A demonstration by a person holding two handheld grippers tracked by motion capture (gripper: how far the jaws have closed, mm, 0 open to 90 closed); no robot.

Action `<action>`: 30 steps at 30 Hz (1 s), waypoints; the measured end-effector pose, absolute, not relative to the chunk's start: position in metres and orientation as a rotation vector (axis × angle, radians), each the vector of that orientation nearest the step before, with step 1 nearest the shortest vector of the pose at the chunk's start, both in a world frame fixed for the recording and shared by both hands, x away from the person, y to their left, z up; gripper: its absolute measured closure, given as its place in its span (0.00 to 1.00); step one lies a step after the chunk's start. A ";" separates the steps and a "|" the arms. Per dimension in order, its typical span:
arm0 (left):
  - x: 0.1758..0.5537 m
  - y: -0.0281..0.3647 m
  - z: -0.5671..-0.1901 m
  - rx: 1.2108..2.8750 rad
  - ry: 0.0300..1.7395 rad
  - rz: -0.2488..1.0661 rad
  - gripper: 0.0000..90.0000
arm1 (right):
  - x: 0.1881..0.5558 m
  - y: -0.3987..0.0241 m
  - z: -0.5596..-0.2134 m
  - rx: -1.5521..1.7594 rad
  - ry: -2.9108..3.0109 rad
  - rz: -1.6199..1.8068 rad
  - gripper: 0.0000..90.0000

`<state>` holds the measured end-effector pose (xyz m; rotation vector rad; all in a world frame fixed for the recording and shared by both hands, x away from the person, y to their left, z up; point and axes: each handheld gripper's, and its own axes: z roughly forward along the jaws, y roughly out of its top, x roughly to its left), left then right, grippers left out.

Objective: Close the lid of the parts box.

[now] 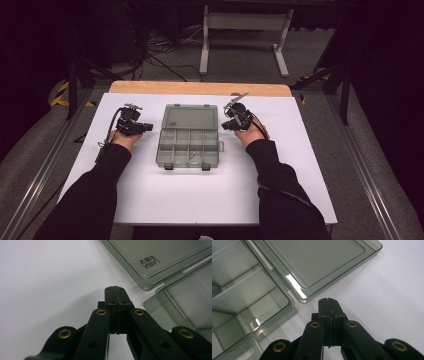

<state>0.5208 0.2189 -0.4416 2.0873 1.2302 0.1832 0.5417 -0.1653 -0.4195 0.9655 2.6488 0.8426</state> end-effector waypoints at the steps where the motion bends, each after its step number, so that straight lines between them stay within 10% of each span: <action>1: 0.522 0.219 -0.442 2.092 1.224 0.188 1.00 | 0.542 -0.165 -0.419 0.966 2.649 0.843 1.00; 30: 0.534 0.191 -0.452 2.163 1.176 0.197 1.00 | 0.552 -0.156 -0.437 0.976 2.681 0.845 1.00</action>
